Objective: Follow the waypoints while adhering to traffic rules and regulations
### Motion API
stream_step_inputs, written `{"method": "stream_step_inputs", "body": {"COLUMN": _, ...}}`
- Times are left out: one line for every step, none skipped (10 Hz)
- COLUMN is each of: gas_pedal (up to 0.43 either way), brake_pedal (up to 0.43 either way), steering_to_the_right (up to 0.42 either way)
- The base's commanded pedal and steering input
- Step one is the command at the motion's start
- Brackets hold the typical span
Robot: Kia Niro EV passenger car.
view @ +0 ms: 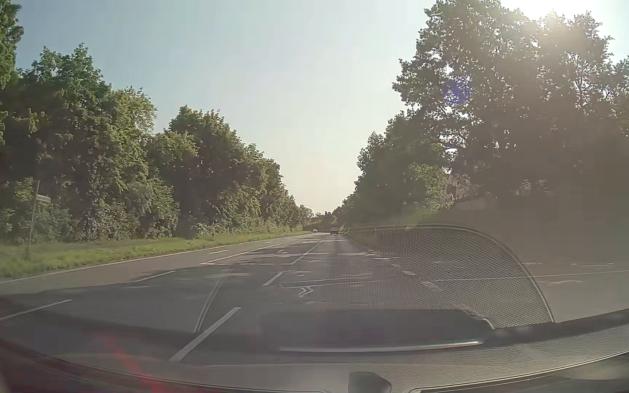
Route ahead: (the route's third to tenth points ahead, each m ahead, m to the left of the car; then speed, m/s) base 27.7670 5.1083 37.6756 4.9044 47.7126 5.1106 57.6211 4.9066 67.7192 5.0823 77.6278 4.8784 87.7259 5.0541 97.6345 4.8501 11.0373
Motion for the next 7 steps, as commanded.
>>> {"method": "stream_step_inputs", "body": {"gas_pedal": 0.130, "brake_pedal": 0.030, "steering_to_the_right": 0.003}}
{"method": "stream_step_inputs", "body": {"gas_pedal": 0.130, "brake_pedal": 0.030, "steering_to_the_right": 0.002}}
{"method": "stream_step_inputs", "body": {"gas_pedal": 0.130, "brake_pedal": 0.030, "steering_to_the_right": 0.002}}
{"method": "stream_step_inputs", "body": {"gas_pedal": 0.130, "brake_pedal": 0.030, "steering_to_the_right": 0.001}}
{"method": "stream_step_inputs", "body": {"gas_pedal": 0.130, "brake_pedal": 0.030, "steering_to_the_right": 0.001}}
{"method": "stream_step_inputs", "body": {"gas_pedal": 0.130, "brake_pedal": 0.030, "steering_to_the_right": 0.001}}
{"method": "stream_step_inputs", "body": {"gas_pedal": 0.130, "brake_pedal": 0.030, "steering_to_the_right": 0.000}}
